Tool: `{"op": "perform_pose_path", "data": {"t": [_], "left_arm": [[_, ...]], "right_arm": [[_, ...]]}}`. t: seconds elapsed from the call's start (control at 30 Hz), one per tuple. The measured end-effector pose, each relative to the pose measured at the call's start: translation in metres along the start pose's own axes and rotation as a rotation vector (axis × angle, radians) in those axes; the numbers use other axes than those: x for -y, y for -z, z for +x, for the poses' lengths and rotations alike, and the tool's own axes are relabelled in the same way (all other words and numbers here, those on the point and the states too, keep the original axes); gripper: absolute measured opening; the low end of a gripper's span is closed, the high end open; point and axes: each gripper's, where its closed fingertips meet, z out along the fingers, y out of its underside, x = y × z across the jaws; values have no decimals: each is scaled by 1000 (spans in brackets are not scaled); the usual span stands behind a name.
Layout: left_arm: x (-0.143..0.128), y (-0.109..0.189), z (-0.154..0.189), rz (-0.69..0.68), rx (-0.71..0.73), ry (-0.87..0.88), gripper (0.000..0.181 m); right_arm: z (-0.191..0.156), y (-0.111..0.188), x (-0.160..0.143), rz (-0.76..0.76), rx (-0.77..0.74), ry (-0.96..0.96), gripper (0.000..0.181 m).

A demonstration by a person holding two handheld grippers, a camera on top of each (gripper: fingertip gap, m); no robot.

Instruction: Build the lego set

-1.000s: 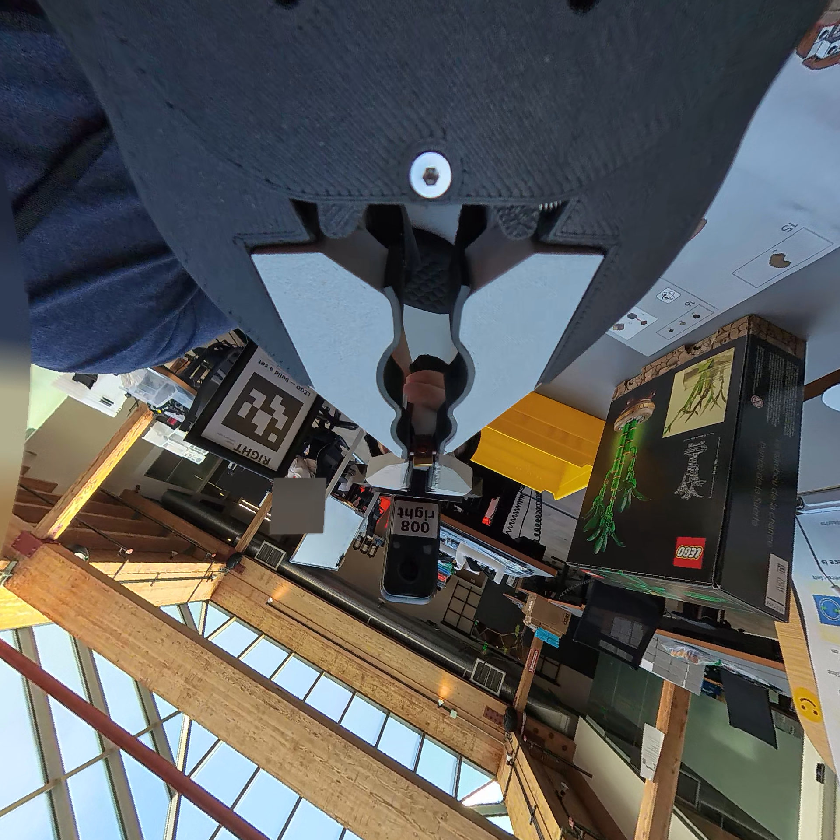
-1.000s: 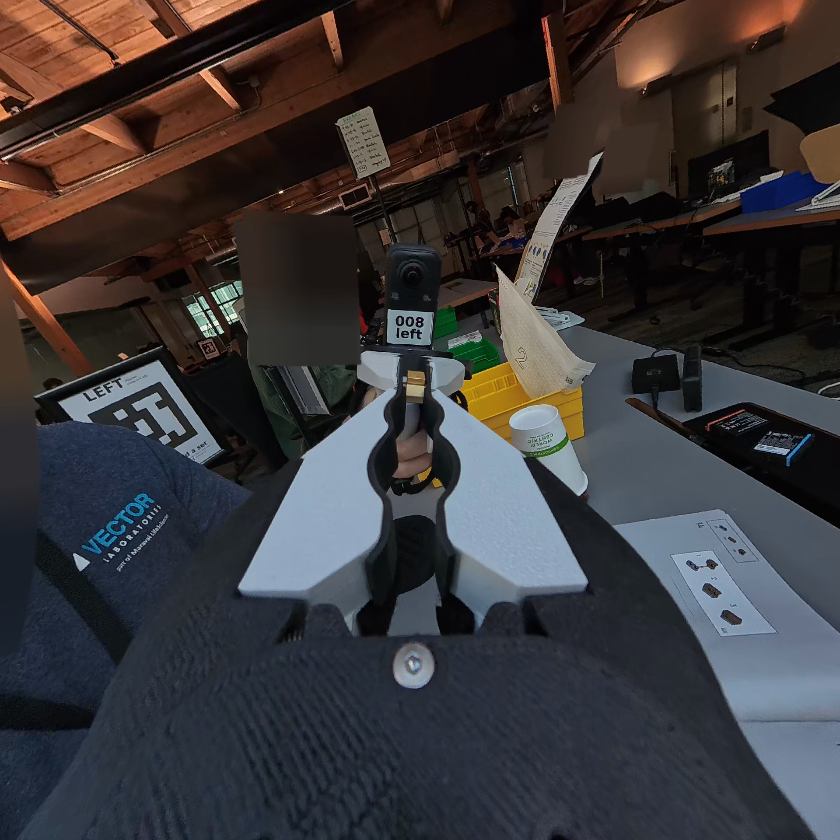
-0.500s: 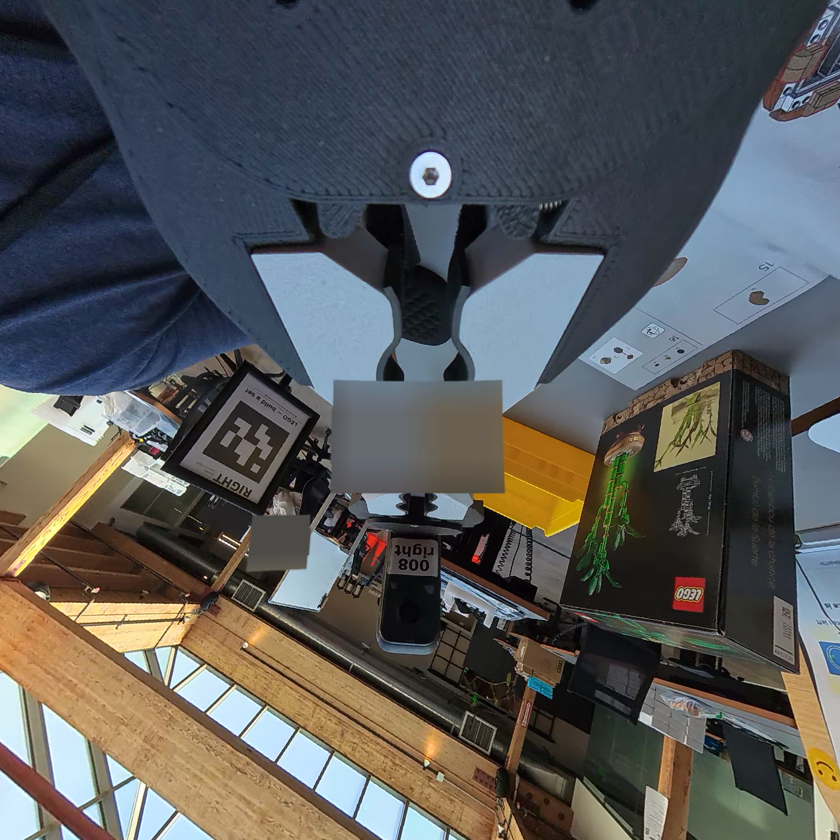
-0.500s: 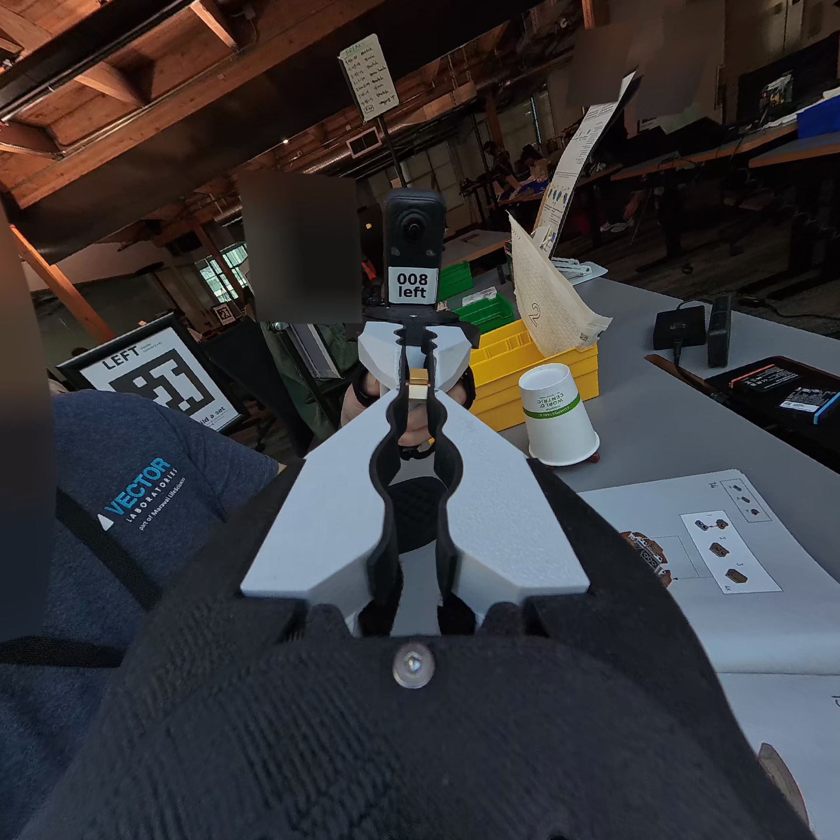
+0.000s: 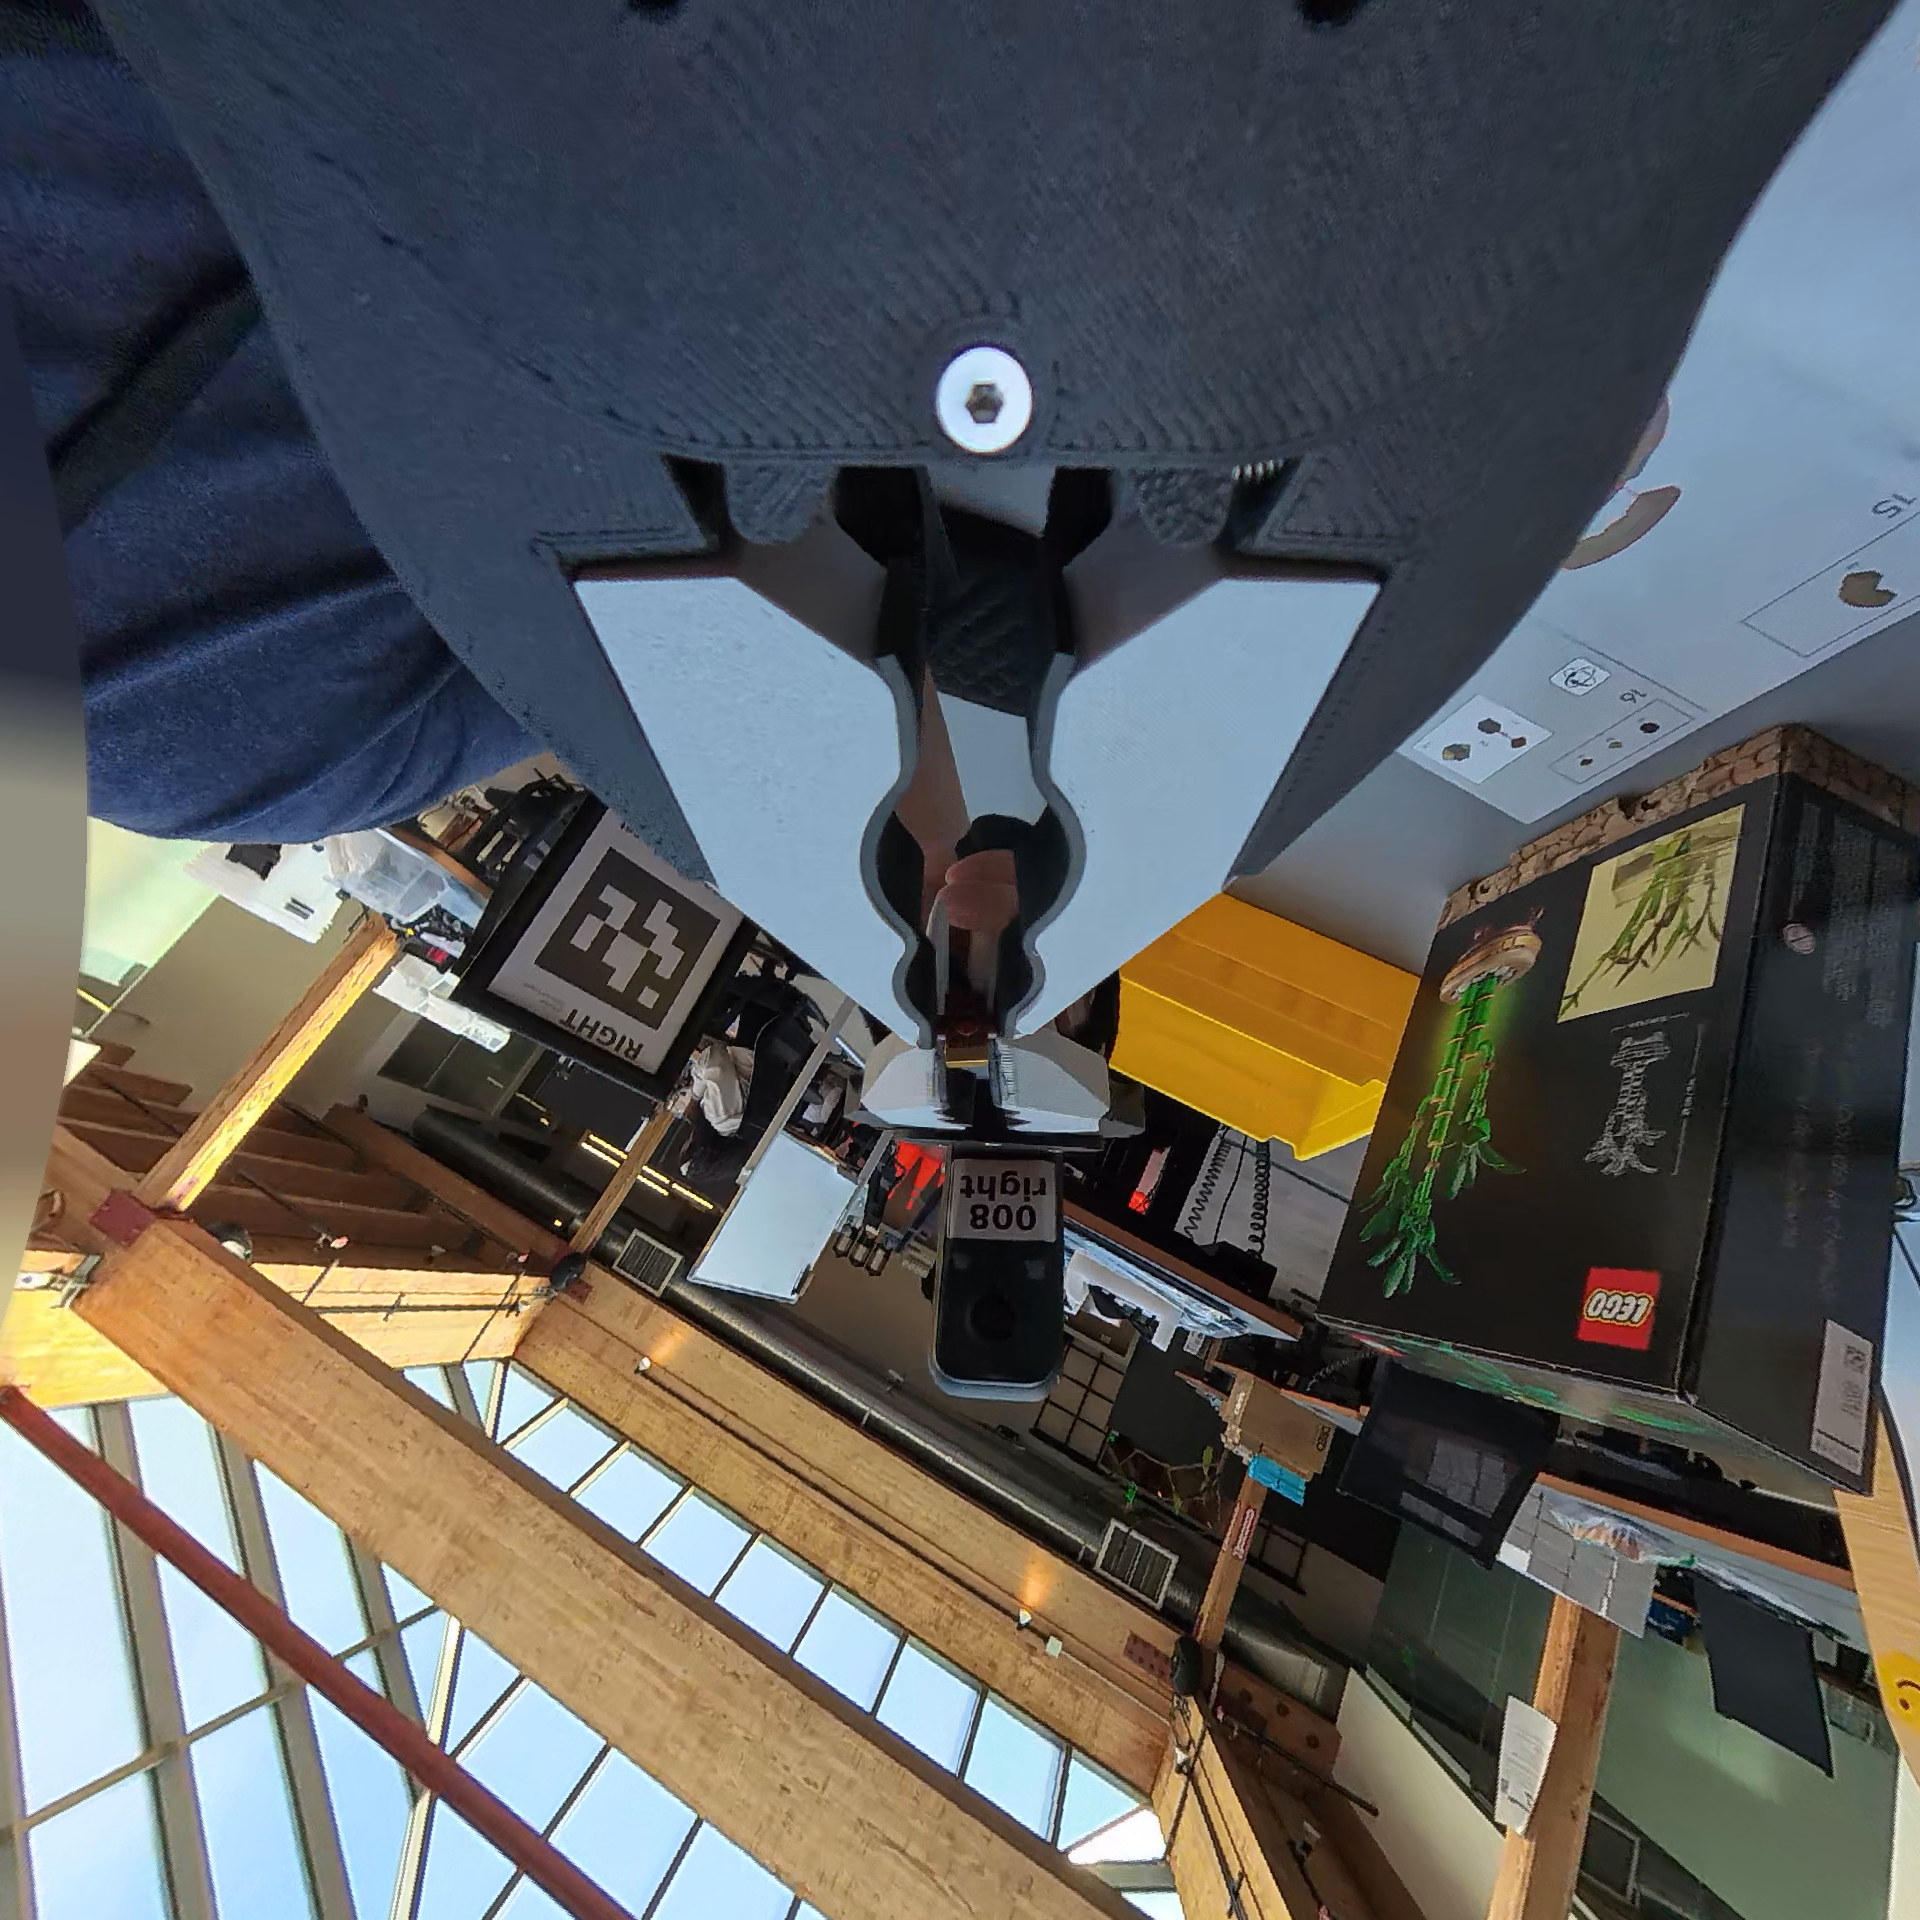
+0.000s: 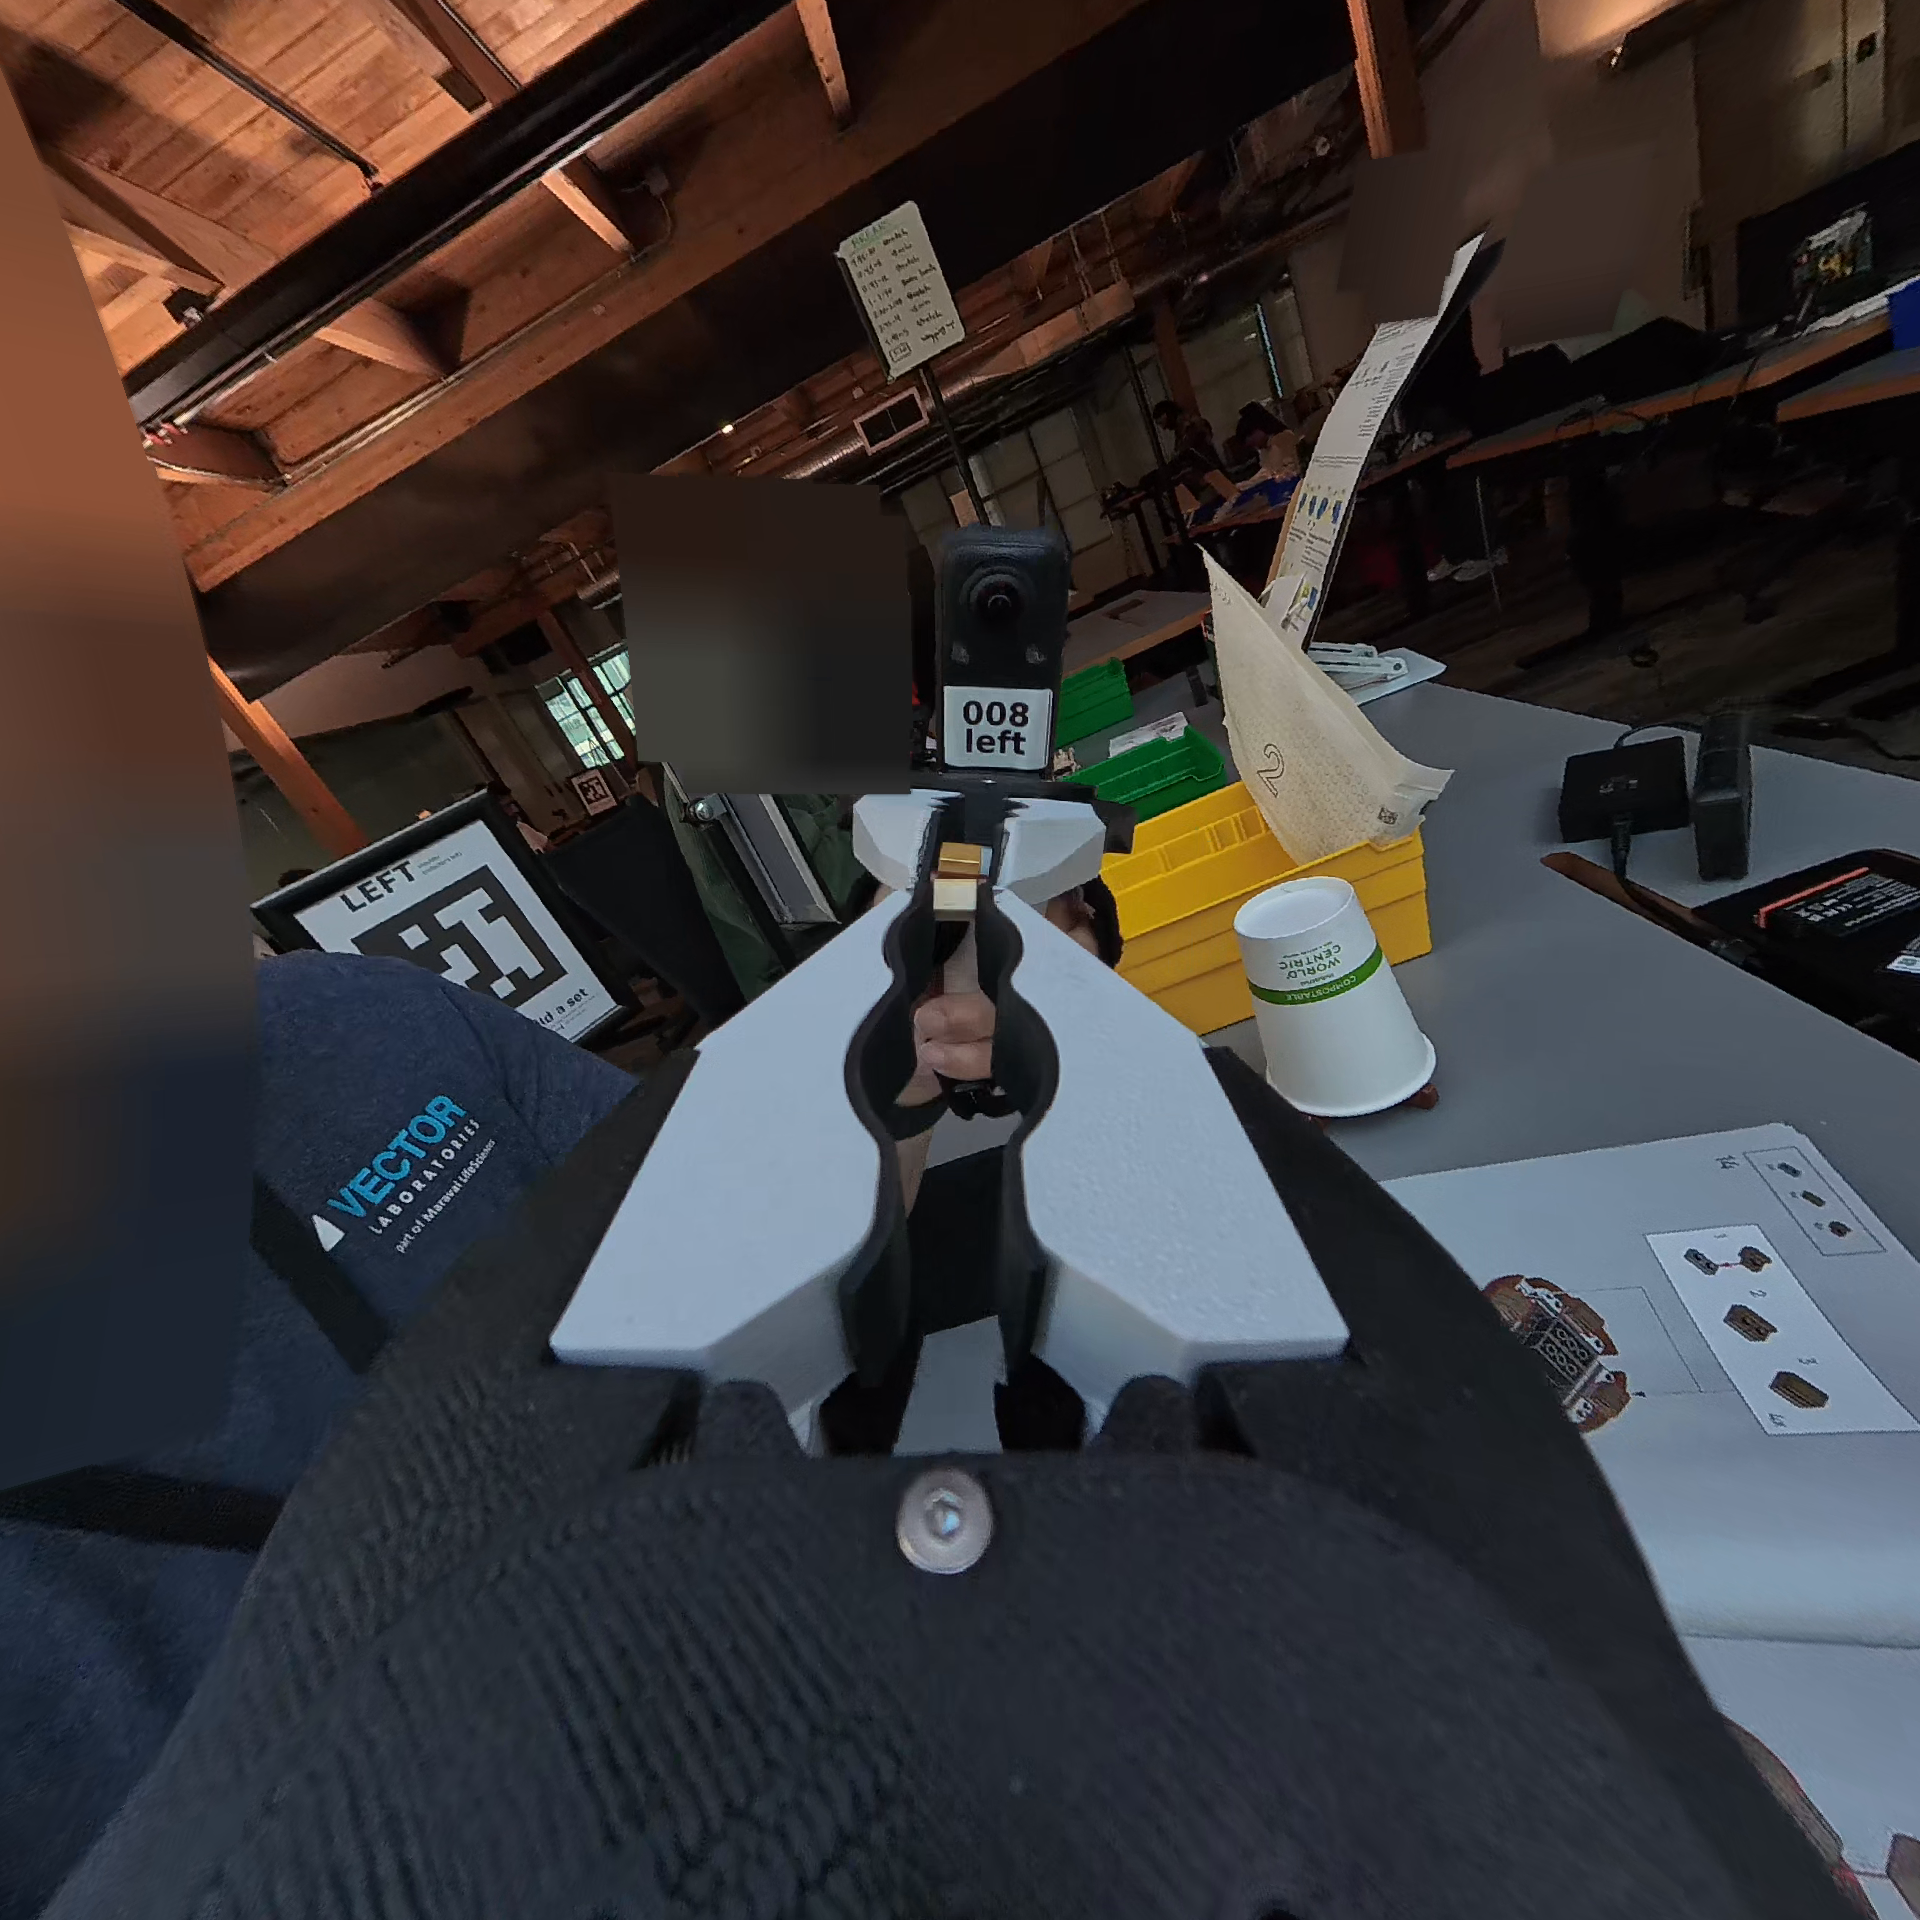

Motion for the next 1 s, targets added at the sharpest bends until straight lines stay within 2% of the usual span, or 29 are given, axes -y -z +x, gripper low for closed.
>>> {"op": "perform_pose_path", "data": {"t": [0.1, 0.3, 0.43, 0.73, 1.0], "left_arm": [[4, -2, -1, 50, -11, 7, 9], [6, 1, -4, 49, 28, -55, 9], [-1, 2, -6, -11, 48, -84, 9], [-1, 0, -4, 0, 48, -114, 9], [7, 1, -3, 75, -40, 22, 9]], "right_arm": [[1, 1, 5, 46, 28, -37, 7], [4, -2, 5, 74, 24, -50, 7], [6, -2, -1, 21, 3, -33, 7], [5, -1, -1, -12, -83, 63, 7], [3, -3, 6, 41, -50, 1, 7]]}}
